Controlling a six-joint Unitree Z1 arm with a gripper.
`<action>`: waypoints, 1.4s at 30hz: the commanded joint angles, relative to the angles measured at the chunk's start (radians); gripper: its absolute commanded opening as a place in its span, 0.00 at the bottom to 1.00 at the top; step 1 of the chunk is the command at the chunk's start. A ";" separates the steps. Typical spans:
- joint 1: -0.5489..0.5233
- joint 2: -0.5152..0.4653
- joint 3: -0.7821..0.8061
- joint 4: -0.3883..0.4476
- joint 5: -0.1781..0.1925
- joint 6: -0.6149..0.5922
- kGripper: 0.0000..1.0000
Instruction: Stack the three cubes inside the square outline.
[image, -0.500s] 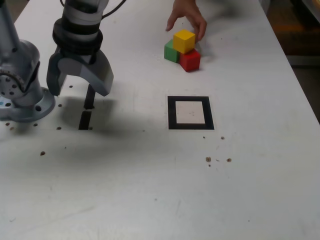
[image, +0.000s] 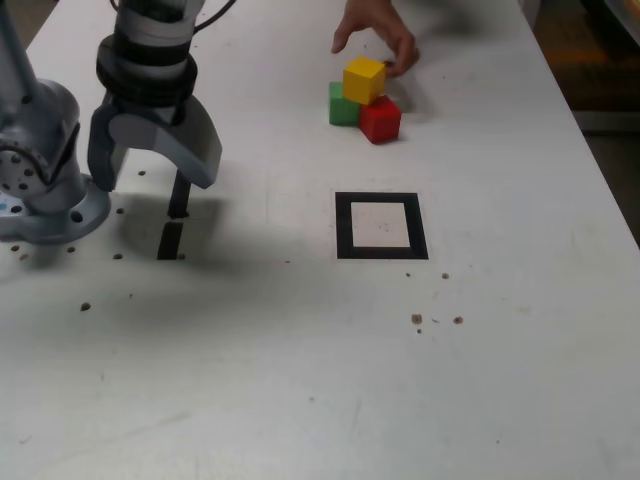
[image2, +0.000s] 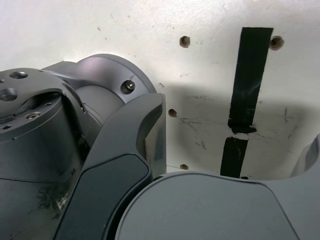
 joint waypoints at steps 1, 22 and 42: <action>-0.002 -0.010 -0.002 0.007 -0.003 -0.006 1.00; 0.205 0.054 -0.654 0.453 -0.019 0.083 1.00; 0.277 0.273 -1.000 0.465 0.030 0.089 1.00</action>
